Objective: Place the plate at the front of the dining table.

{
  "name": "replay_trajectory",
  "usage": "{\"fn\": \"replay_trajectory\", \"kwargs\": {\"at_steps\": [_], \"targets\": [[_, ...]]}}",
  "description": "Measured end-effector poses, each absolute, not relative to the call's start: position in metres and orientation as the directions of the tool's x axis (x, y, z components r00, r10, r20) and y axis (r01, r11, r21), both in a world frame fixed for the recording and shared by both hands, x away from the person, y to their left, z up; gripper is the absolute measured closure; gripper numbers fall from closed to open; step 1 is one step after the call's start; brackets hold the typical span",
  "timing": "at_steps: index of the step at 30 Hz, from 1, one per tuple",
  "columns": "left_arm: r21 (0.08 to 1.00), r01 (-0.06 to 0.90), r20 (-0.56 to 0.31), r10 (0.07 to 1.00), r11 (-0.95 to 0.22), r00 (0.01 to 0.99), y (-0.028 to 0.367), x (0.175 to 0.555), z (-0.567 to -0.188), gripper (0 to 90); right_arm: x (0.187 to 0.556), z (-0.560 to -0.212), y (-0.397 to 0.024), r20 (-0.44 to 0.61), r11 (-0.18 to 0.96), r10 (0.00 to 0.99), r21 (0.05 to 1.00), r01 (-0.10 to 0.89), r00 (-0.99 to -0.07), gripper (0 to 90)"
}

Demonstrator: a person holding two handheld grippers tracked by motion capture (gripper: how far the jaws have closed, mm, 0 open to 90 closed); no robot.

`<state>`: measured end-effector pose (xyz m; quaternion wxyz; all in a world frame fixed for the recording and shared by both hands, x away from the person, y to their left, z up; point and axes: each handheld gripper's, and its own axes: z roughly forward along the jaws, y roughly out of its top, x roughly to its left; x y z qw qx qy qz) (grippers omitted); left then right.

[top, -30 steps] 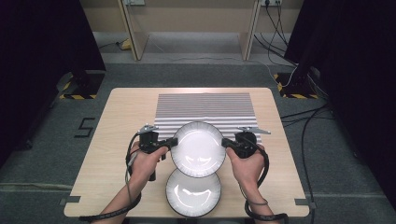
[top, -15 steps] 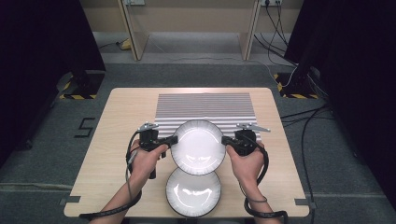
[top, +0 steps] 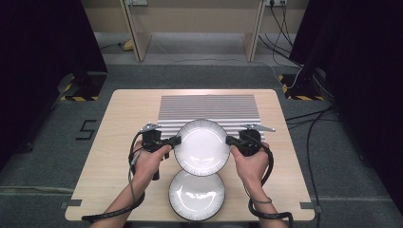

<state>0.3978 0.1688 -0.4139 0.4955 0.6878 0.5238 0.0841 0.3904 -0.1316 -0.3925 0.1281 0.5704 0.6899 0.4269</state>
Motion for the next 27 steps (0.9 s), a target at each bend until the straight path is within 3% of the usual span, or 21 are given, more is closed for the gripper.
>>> {"fn": "replay_trajectory", "kwargs": {"at_steps": [27], "targets": [[0.772, 0.634, -0.402, 0.810, 0.047, 0.428, 0.1682, 0.4057, -0.4143, 84.5, 0.3987, -0.3925, -0.1311, 0.311, -0.023, 0.897, 0.743, 0.669, -0.315, 85.8]]}}
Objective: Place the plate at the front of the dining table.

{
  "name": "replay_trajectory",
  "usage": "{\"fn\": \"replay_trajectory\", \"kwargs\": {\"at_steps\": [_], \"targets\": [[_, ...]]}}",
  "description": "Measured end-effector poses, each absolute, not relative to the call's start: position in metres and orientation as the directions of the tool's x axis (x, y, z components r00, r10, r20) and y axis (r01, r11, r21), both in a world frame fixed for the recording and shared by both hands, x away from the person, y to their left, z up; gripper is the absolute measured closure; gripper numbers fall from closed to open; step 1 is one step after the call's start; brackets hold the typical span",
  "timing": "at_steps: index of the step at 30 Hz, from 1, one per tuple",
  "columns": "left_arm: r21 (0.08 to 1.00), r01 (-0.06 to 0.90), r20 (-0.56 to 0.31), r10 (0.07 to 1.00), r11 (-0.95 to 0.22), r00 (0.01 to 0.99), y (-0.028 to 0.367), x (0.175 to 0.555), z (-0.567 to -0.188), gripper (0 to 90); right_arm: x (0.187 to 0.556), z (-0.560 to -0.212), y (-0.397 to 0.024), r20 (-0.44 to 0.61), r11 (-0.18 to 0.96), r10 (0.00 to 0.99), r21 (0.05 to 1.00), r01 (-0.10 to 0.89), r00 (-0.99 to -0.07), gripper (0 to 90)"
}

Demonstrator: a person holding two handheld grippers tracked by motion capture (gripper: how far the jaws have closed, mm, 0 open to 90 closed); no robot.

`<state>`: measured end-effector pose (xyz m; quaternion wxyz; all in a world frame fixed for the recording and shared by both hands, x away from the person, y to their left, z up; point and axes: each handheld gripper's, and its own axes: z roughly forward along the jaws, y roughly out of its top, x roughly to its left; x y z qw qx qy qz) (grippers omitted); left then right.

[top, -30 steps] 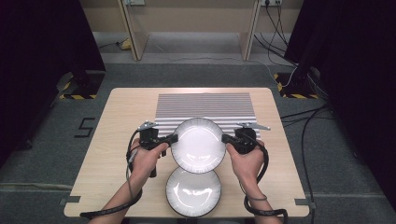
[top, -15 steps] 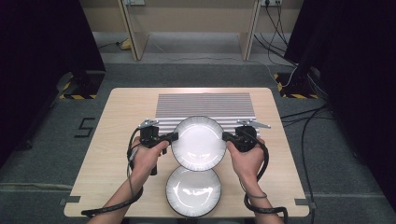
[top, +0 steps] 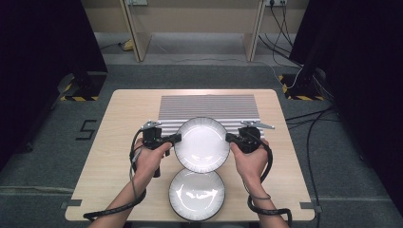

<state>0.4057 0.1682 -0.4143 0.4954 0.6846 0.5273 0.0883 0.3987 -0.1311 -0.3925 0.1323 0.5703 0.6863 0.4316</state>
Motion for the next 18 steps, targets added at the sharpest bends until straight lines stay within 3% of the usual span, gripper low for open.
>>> {"fn": "replay_trajectory", "kwargs": {"at_steps": [18], "targets": [[0.775, 0.630, -0.400, 0.810, 0.049, 0.429, 0.1667, 0.4120, -0.4147, 84.5, 0.4044, -0.3928, -0.1320, 0.308, -0.028, 0.900, 0.747, 0.665, -0.309, 85.9]]}}
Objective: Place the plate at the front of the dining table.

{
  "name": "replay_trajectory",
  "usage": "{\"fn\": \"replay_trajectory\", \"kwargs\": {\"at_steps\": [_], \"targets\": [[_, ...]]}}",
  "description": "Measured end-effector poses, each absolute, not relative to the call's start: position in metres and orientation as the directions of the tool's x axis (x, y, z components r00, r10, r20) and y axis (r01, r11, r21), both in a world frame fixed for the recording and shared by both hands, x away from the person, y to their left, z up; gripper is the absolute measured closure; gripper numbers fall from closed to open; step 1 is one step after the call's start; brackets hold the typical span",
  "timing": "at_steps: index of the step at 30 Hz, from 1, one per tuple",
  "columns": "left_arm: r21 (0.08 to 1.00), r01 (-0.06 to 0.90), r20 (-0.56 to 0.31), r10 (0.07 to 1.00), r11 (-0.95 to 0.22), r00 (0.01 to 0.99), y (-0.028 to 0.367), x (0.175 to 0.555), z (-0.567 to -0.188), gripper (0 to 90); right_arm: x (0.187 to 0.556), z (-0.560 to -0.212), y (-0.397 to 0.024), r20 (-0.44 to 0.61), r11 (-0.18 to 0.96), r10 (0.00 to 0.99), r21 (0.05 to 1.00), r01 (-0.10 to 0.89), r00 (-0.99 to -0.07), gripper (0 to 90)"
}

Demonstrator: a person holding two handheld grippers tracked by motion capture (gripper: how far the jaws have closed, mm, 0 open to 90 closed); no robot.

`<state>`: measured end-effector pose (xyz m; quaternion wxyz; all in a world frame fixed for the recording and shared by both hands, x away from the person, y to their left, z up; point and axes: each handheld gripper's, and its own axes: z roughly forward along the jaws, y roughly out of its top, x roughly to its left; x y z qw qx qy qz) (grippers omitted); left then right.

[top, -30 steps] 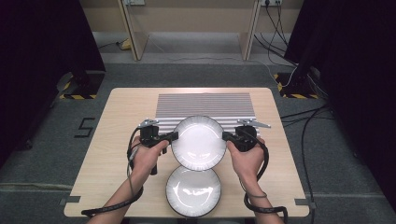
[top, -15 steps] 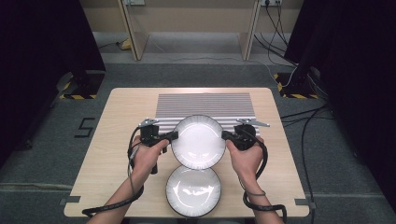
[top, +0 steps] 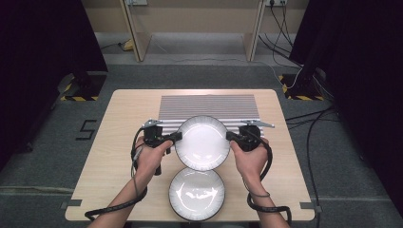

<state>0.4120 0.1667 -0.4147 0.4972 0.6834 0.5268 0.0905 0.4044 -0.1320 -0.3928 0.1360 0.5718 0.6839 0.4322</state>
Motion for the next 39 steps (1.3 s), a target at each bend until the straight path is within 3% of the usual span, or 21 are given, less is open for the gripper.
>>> {"fn": "replay_trajectory", "kwargs": {"at_steps": [39], "targets": [[0.775, 0.628, -0.405, 0.815, 0.066, 0.414, 0.164, 0.423, -0.413, 84.1, 0.417, -0.388, -0.131, 0.301, -0.033, 0.905, 0.753, 0.657, -0.300, 85.9]]}}
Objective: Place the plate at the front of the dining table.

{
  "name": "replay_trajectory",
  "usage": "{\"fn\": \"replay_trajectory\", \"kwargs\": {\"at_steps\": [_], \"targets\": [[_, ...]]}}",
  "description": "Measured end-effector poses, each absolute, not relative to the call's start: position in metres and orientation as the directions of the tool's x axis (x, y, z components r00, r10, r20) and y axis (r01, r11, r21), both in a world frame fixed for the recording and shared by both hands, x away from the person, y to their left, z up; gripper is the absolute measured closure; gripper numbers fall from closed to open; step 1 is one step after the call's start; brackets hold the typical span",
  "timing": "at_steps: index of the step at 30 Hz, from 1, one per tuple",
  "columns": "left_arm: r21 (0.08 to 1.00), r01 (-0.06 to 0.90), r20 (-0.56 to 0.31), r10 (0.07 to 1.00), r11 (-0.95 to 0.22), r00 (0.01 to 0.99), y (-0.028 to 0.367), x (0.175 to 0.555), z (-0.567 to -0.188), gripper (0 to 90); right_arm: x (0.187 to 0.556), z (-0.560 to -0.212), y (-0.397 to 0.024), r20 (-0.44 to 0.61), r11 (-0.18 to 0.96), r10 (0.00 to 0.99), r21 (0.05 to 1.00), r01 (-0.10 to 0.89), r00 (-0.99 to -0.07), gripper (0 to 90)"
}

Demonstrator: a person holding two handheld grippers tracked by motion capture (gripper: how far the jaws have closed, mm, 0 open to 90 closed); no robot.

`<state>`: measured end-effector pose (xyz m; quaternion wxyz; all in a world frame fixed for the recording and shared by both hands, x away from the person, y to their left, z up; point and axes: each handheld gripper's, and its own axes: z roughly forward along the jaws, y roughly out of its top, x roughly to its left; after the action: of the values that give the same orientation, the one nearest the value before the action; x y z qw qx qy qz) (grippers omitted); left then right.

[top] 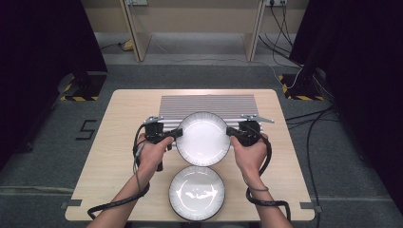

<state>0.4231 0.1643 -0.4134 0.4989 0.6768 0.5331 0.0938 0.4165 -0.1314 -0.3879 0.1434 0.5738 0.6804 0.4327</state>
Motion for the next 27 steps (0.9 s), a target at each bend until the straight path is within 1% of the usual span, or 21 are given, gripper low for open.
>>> {"fn": "replay_trajectory", "kwargs": {"at_steps": [27], "targets": [[0.768, 0.636, -0.417, 0.812, 0.074, 0.409, 0.1603, 0.4303, -0.4172, 83.9, 0.4208, -0.3879, -0.1334, 0.293, -0.035, 0.911, 0.756, 0.653, -0.290, 85.8]]}}
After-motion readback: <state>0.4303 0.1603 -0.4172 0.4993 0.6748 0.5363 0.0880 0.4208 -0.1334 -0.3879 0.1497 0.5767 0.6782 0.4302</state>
